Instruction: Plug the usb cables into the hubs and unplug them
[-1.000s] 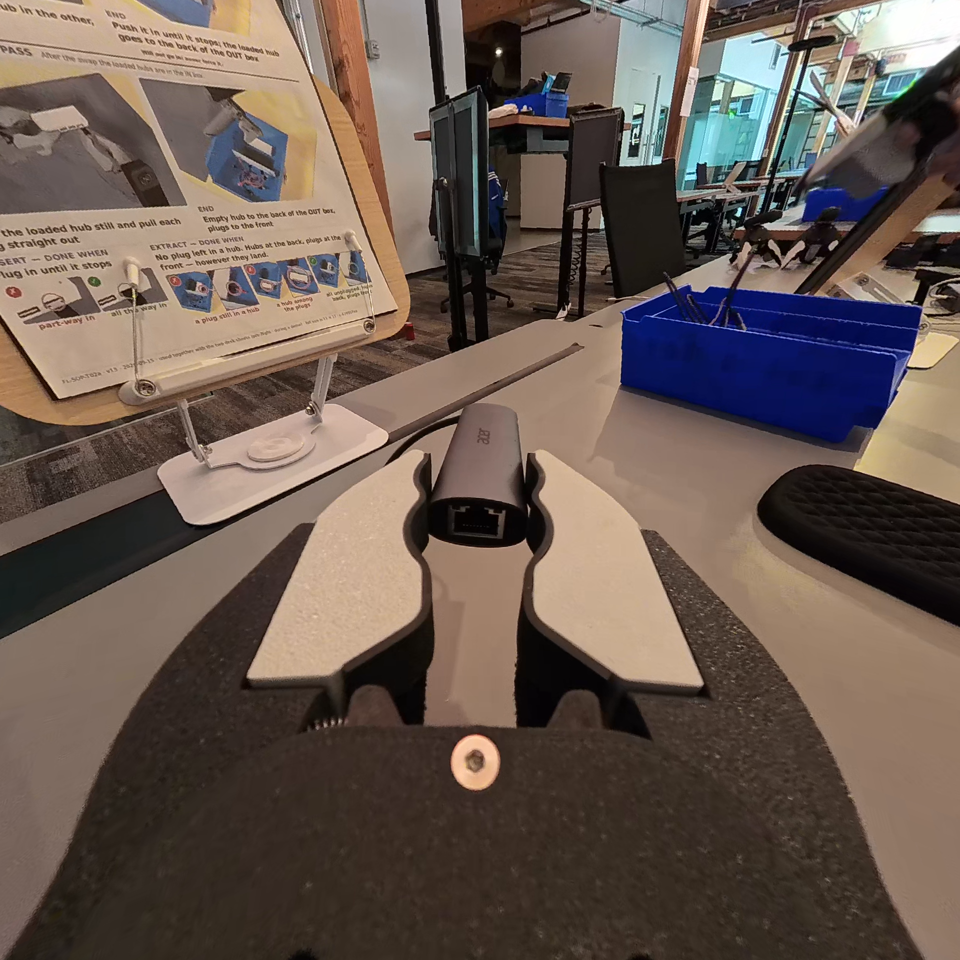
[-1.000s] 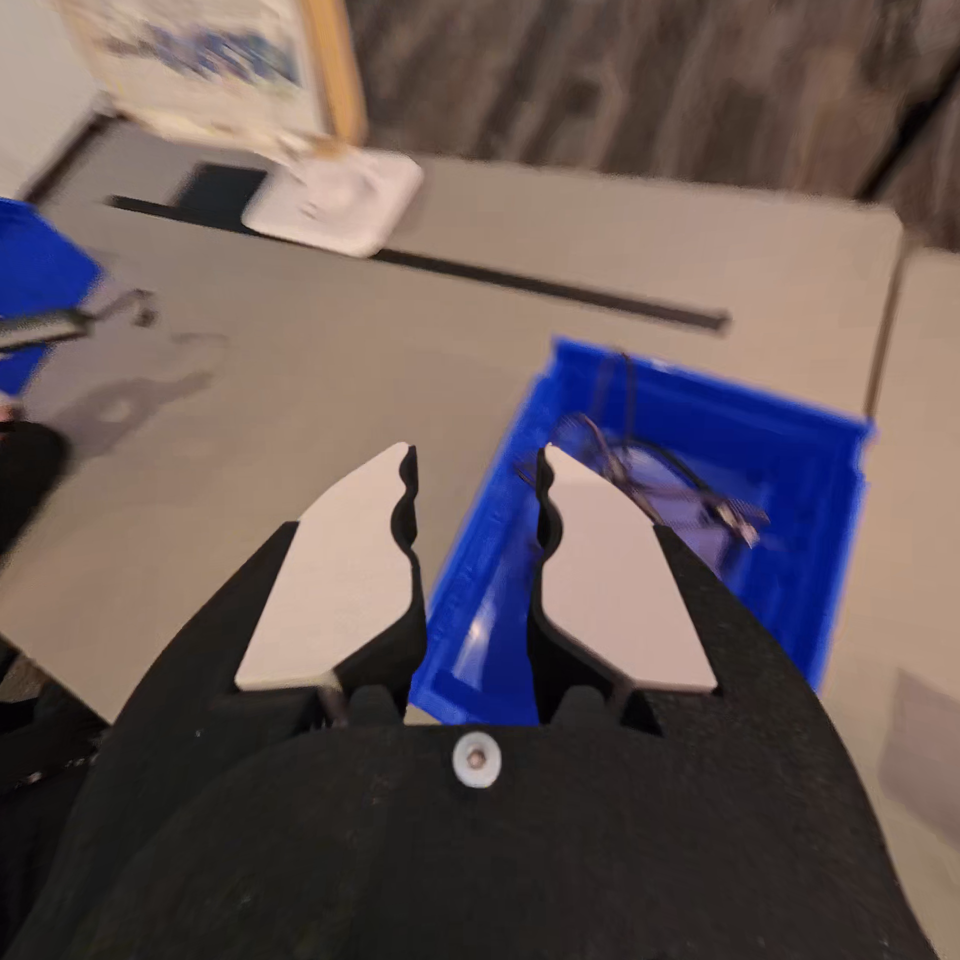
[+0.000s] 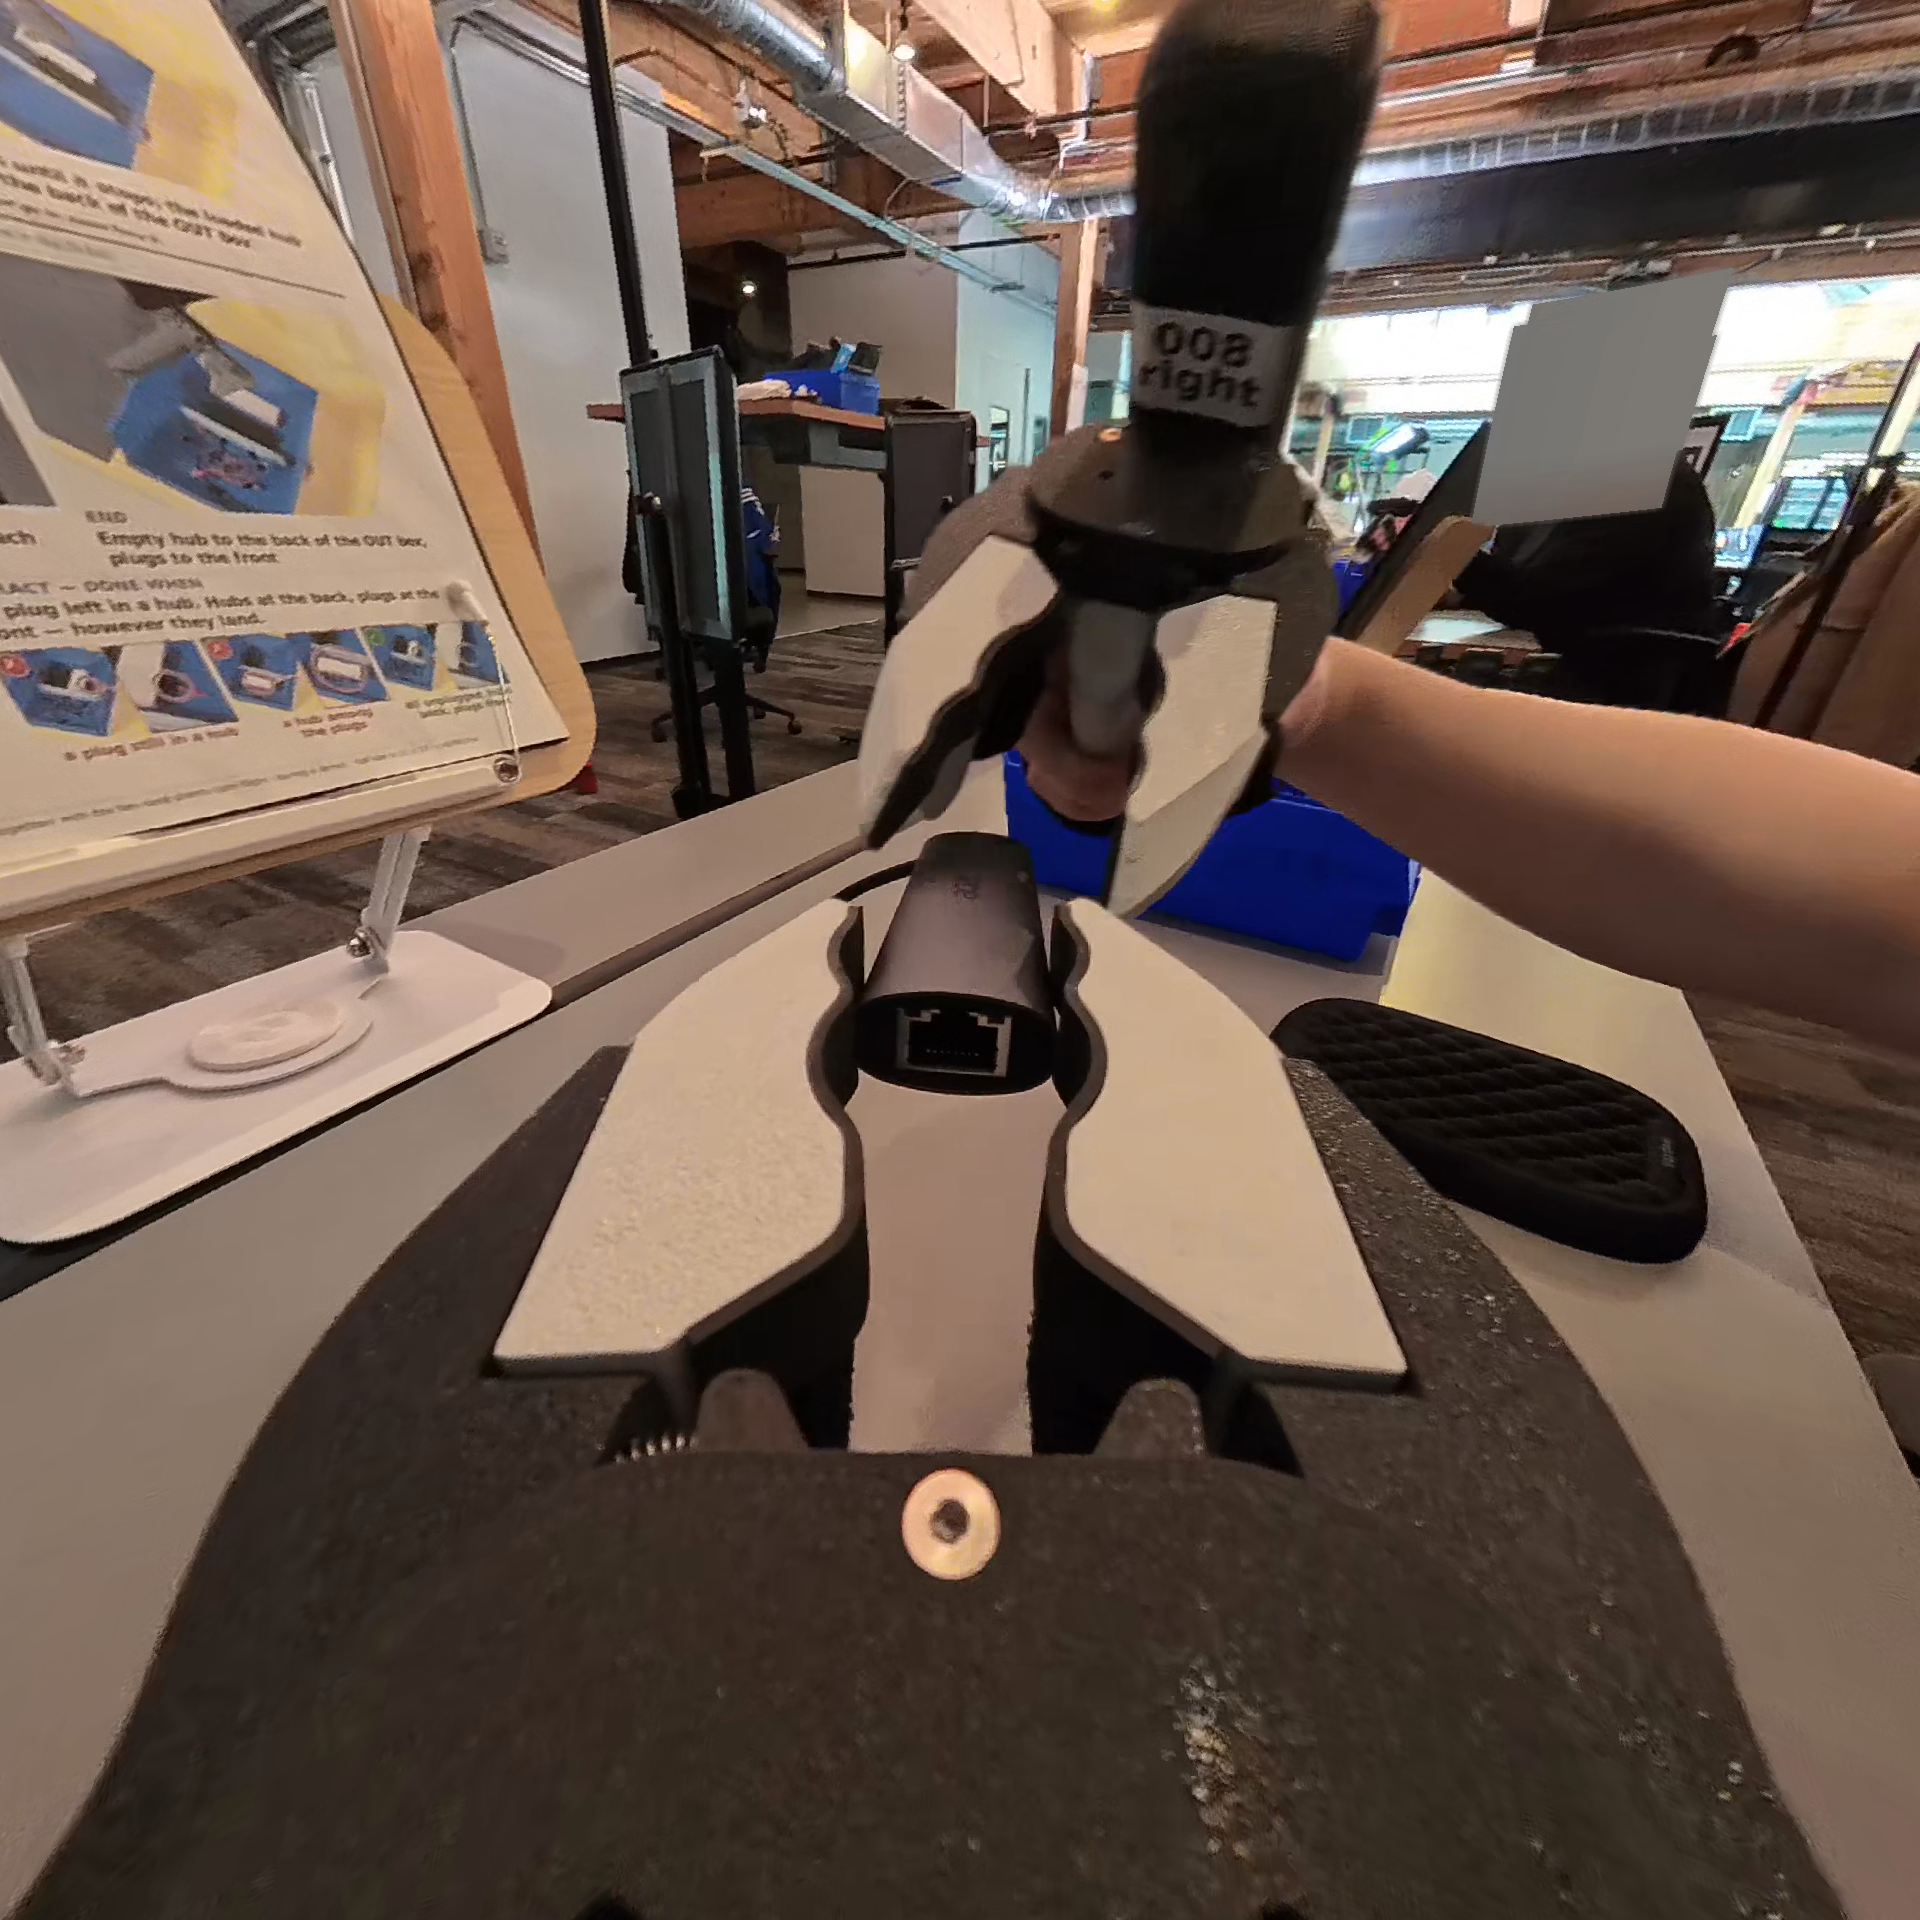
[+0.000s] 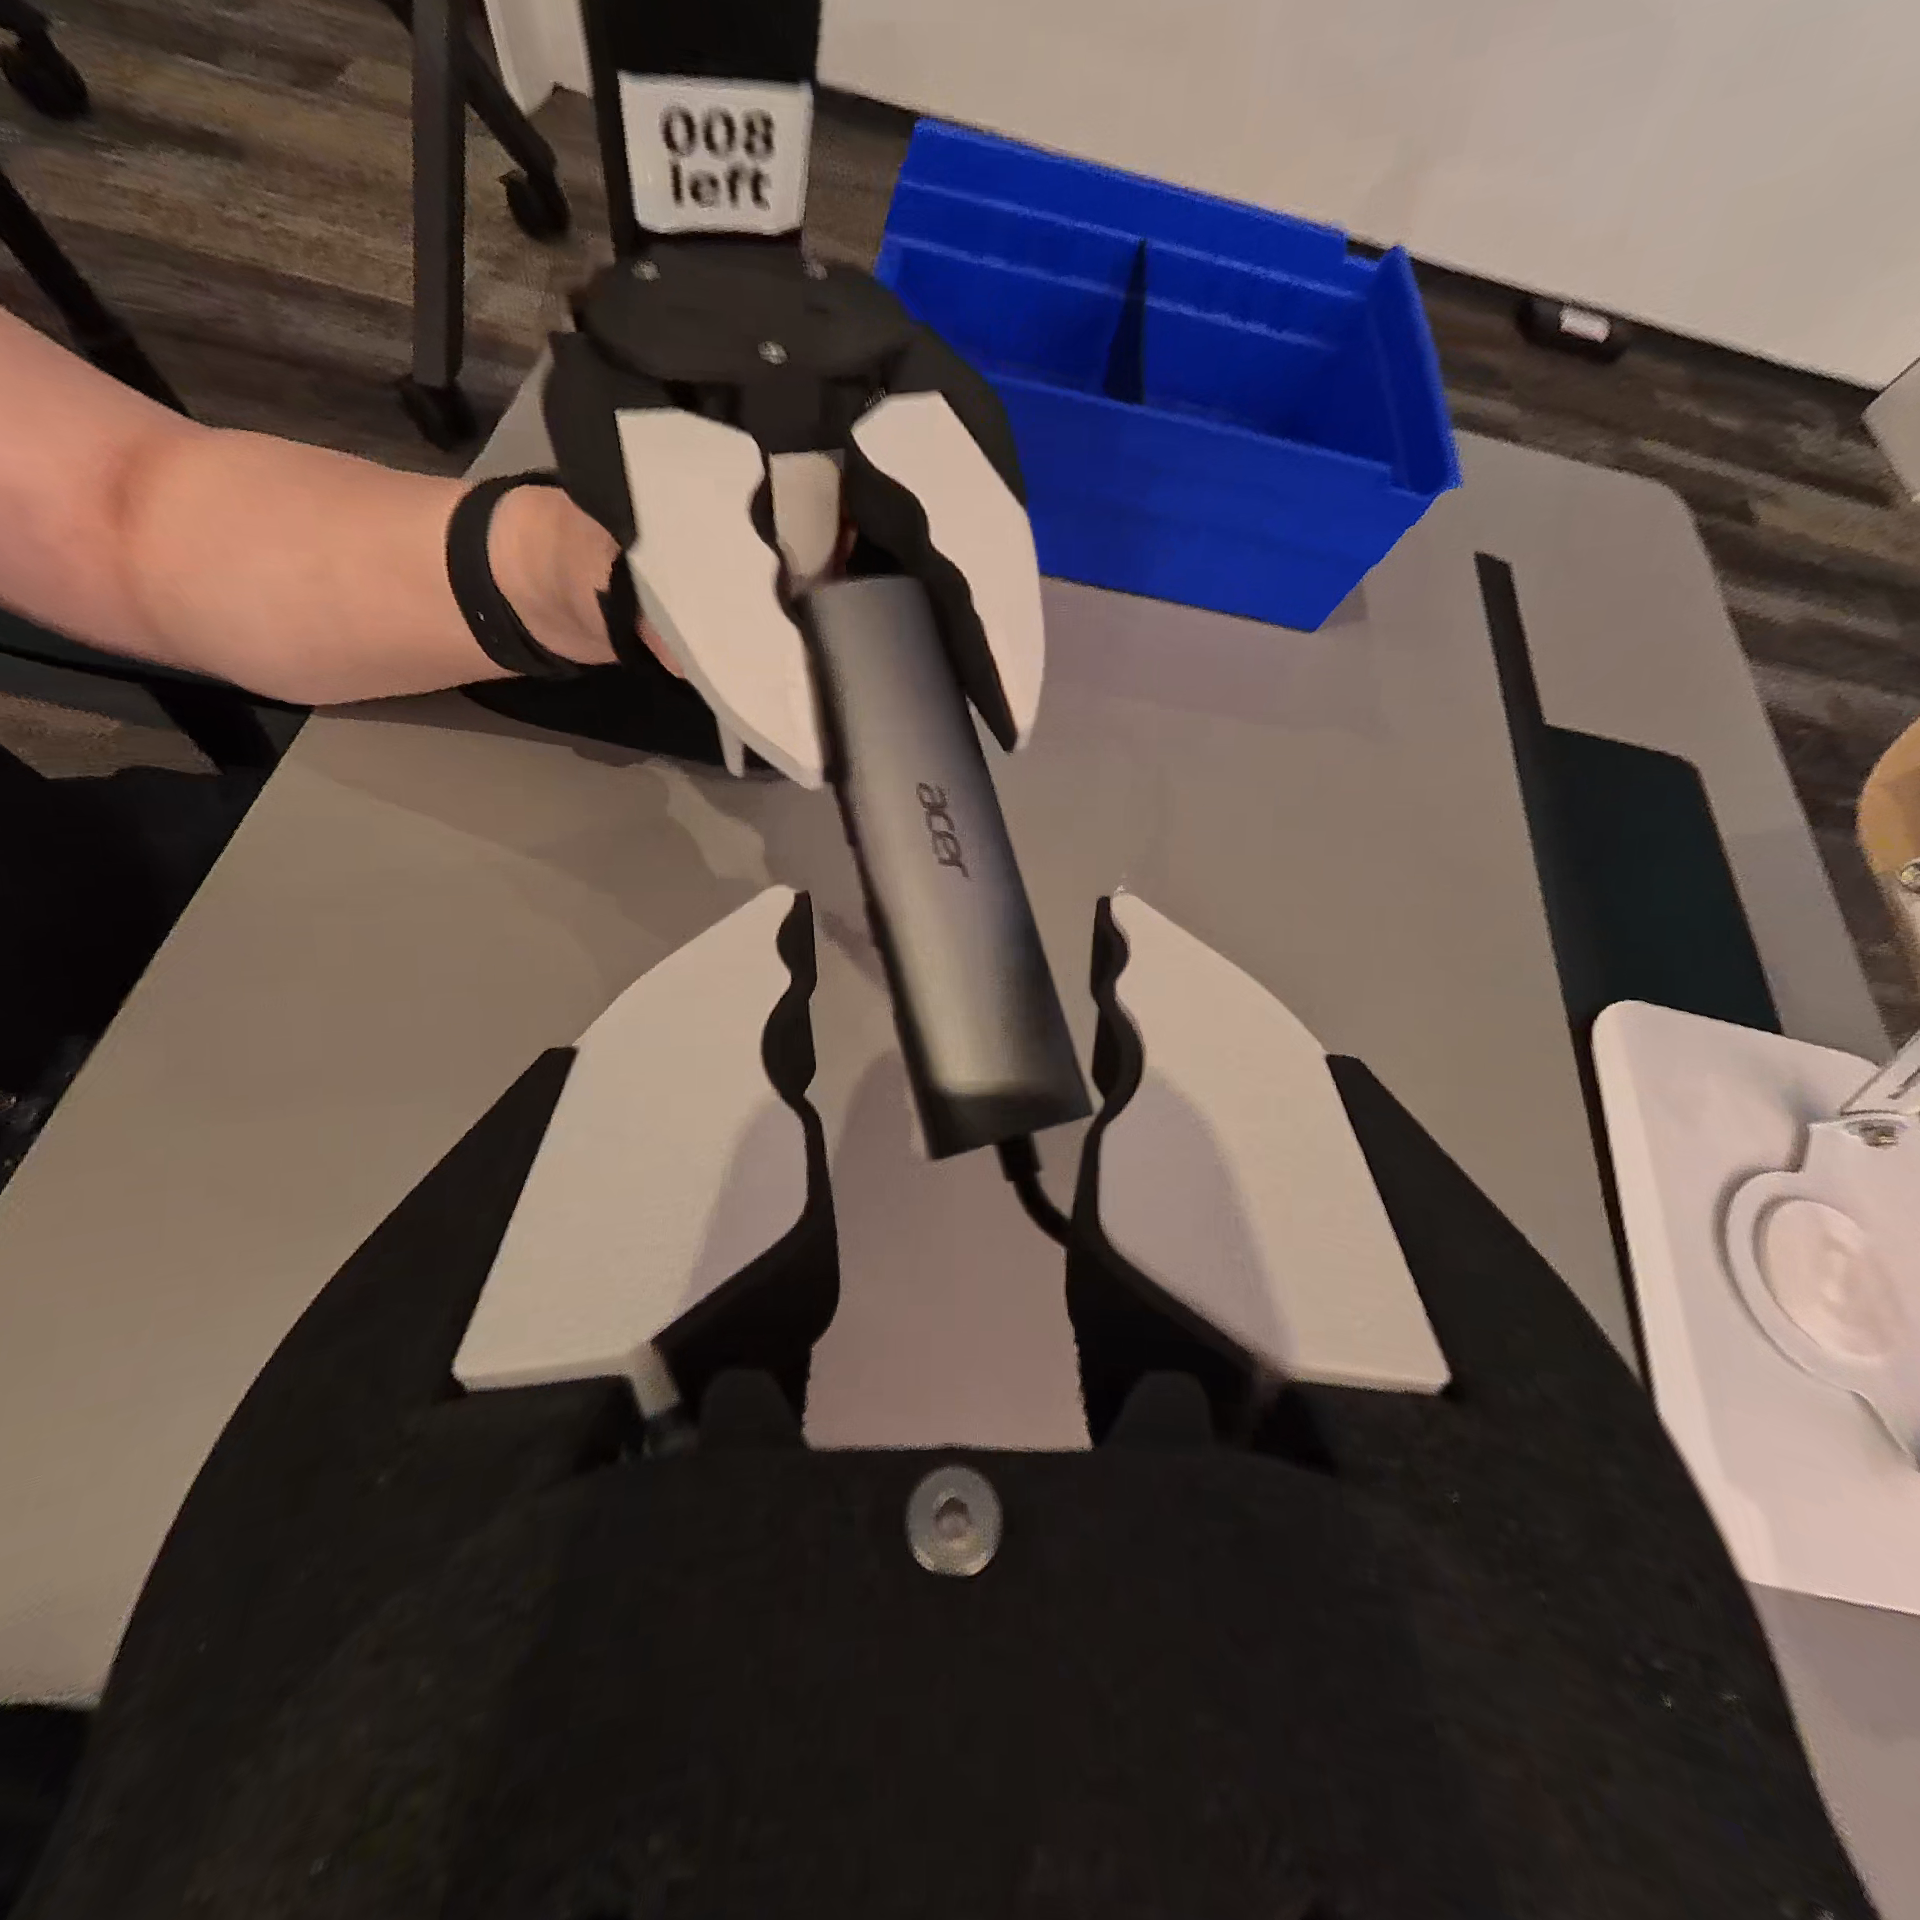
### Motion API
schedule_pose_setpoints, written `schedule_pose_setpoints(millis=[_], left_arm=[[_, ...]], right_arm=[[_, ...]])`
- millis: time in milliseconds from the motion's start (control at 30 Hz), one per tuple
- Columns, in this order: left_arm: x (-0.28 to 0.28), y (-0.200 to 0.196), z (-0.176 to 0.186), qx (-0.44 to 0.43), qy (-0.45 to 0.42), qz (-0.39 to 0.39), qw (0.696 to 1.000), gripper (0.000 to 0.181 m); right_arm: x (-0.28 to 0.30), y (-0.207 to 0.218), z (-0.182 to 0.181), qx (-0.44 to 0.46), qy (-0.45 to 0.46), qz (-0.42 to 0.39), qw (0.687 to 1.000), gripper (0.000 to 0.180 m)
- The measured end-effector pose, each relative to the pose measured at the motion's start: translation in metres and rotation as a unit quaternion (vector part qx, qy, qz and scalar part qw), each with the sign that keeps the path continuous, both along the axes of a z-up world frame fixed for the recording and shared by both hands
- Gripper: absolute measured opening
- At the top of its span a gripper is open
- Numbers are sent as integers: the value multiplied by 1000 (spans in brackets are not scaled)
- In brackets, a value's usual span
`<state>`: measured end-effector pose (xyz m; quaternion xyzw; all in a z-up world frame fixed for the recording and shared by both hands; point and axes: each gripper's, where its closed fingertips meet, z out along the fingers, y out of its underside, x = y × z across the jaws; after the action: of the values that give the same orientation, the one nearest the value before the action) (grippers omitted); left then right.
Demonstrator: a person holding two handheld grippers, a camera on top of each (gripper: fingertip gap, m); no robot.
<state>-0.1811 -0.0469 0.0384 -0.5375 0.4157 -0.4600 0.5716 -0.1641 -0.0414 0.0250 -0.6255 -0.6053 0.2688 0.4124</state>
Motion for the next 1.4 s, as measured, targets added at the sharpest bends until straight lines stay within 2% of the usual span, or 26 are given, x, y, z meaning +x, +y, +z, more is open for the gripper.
schedule_pose_setpoints(millis=[67, 167, 367, 500, 600, 700, 767, 900, 1000, 1067, 1200, 1300, 1400], left_arm=[[0, -2, 1, 4, -2, -3, 1000, 34], [1, -3, -1, 4, 4, -6, 1000, 34], [3, -7, -1, -3, -6, -26, 1000, 34], [6, -7, -5, -20, 5, -37, 999, 51], [5, -5, -6, -30, -1, -39, 999, 54], [5, 0, -9, -45, -4, -32, 998, 51], [5, 3, -13, -54, 1, -27, 998, 49], [9, 3, -18, -57, 15, -29, 998, 47], [13, 1, -21, -48, 32, -26, 998, 46], [16, 1, -23, -43, 41, -25, 998, 46], [21, 1, -30, -48, 52, -29, 997, 47], [22, -1, -32, -43, 60, -29, 997, 46], [24, -1, -33, -42, 62, -29, 997, 46]], right_arm=[[-1, 1, -7, -17, -11, 7, 1000, 48], [-2, -3, -9, -29, -8, 18, 999, 33], [0, -8, -12, -28, -11, 17, 999, 32], [14, -7, -17, -17, -41, -3, 999, 31], [37, -5, -9, 2, -56, -30, 998, 31], [80, -5, 19, 29, -82, -73, 994, 31], [122, -5, 51, 48, -102, -113, 987, 31], [233, -7, 120, 62, -125, -244, 960, 31], [313, -18, 132, 38, -96, -336, 936, 31], [359, -27, 115, 15, -66, -388, 919, 31], [427, -39, 52, -30, 0, -470, 882, 32], [457, -44, 0, -72, 38, -513, 854, 32], [476, -48, -47, -106, 36, -545, 831, 31]])
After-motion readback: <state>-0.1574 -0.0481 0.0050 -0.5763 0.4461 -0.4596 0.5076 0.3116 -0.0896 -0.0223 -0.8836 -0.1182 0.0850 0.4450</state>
